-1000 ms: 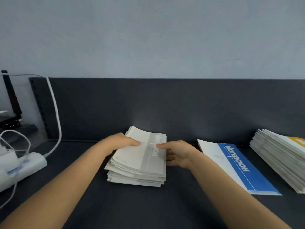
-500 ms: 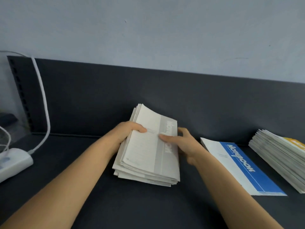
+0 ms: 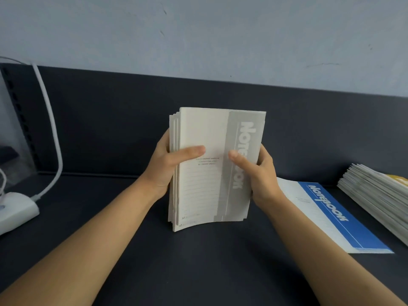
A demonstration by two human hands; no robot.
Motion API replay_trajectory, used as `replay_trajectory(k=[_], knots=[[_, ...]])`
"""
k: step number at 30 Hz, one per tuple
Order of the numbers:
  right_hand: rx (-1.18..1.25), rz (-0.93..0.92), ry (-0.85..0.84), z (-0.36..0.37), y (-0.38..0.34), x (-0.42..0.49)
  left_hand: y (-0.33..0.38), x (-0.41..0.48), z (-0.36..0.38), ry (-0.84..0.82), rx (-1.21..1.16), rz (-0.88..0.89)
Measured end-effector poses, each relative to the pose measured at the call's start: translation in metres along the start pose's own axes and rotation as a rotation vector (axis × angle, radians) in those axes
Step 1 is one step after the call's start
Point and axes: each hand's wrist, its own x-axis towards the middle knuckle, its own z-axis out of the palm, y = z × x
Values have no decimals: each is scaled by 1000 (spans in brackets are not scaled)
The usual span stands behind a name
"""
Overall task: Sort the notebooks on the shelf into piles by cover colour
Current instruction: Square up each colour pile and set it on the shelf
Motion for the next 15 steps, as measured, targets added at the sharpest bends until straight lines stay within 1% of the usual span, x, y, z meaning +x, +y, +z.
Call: replay_trajectory(k=[4, 7, 10, 12, 15], knots=[[48, 59, -63, 2, 7, -2, -7, -3, 13, 77, -120, 39], [25, 55, -75, 6, 12, -3, -17, -6, 19, 115, -137, 43], [-10, 8, -27, 6, 11, -4, -19, -8, 17, 106, -108, 30], [-22, -40, 13, 4, 12, -4, -18, -6, 17, 97, -86, 63], [-19, -77, 11, 3, 12, -3, -15, -2, 15, 36, -40, 112]])
